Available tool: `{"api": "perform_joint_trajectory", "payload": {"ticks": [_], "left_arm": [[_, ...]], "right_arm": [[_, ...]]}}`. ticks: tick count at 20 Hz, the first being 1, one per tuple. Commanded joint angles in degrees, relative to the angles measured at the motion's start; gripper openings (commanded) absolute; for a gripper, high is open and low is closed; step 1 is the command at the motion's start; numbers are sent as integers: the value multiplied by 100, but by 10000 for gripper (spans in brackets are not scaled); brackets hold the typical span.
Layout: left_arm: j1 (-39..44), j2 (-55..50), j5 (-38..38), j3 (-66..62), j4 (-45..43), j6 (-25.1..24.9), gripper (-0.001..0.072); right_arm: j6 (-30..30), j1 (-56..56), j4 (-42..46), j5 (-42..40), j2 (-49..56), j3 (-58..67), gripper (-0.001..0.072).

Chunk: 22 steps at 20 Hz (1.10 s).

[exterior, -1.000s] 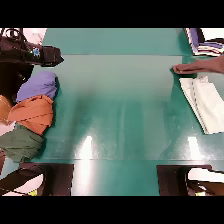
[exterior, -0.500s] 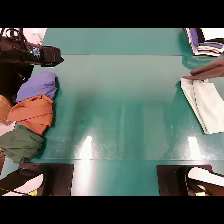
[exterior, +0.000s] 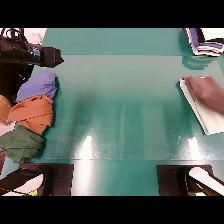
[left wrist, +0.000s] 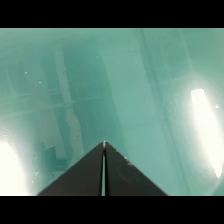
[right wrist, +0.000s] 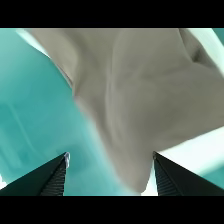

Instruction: Fold the shirts.

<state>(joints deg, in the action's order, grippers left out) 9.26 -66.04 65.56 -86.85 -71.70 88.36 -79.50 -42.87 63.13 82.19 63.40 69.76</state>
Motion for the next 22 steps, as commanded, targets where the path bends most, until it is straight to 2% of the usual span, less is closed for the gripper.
{"api": "perform_joint_trajectory", "payload": {"ticks": [1, 5, 10, 12, 13, 15, 18, 22], "left_arm": [[4, -2, 4, 2, 0, -33, 24], [4, -2, -28, 2, 0, -31, 25], [4, -2, -39, 0, 17, -28, 25], [4, -2, -68, 0, 17, -28, 25], [4, -2, -68, 0, 17, -28, 25], [4, -2, -66, 0, 17, -28, 25], [4, -2, -66, 0, 17, -28, 25], [4, -2, -66, 0, 17, -28, 25]], "right_arm": [[-17, -339, 496, 297, -330, -590, 603], [-15, 267, -540, -90, -774, -586, 602], [-15, 2406, -938, -662, -1010, -588, 586], [-13, 3226, -940, -839, -955, -586, 460], [-9, 3563, -931, -920, -911, -586, 345], [-2, 4135, -929, -1014, -822, -586, 18], [2, 4634, -907, -1091, -776, -588, 15], [0, 4717, -911, -1088, -780, -588, 16]]}}
